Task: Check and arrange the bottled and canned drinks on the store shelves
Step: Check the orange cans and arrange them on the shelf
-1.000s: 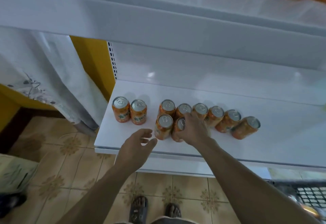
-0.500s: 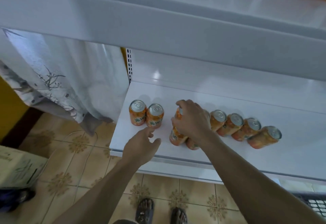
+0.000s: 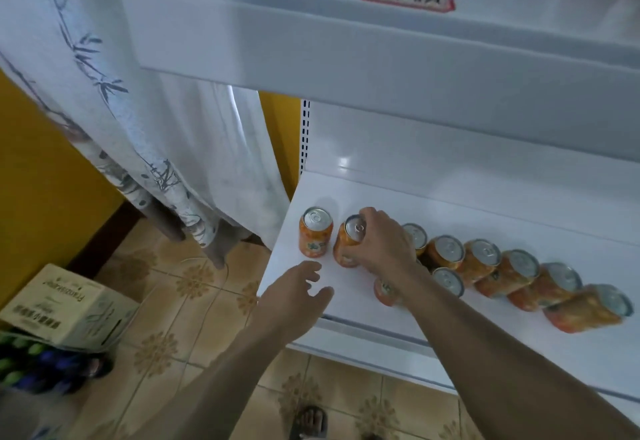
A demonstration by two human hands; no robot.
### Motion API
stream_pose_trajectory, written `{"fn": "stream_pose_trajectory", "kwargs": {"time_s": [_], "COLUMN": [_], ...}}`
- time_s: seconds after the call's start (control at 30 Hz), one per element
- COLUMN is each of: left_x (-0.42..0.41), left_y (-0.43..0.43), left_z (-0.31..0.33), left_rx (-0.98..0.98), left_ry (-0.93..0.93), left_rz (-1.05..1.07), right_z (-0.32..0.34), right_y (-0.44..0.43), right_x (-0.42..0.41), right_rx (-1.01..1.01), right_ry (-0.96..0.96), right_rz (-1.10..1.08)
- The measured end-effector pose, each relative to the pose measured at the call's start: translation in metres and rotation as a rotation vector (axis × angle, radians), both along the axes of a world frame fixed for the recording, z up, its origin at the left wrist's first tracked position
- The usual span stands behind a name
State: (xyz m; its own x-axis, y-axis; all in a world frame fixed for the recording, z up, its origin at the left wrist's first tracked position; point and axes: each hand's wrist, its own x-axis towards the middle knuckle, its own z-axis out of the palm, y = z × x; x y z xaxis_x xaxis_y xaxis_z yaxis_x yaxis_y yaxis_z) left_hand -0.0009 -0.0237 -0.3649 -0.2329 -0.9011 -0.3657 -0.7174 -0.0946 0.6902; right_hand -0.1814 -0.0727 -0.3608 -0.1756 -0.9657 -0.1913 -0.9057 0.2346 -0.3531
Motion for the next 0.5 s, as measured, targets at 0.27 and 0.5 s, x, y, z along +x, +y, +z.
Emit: {"fn": "stream_pose_trajectory", "kwargs": {"time_s": [0.27, 0.5], "left_x": [-0.037, -0.065], "left_y": [0.005, 0.044], "left_z": [0.025, 0.064], "left_rx": [-0.239, -0.168], "left_ry": [0.425, 1.008], "left_rz": [-0.008, -0.007], "right_z": [0.084, 0.127], "right_y": [0.092, 0.156], "right_x": [0.002, 0.001], "right_rx": [-0.397, -0.822], "right_ry": [-0.201, -0.141], "right_rz": [0.015, 0.157]}}
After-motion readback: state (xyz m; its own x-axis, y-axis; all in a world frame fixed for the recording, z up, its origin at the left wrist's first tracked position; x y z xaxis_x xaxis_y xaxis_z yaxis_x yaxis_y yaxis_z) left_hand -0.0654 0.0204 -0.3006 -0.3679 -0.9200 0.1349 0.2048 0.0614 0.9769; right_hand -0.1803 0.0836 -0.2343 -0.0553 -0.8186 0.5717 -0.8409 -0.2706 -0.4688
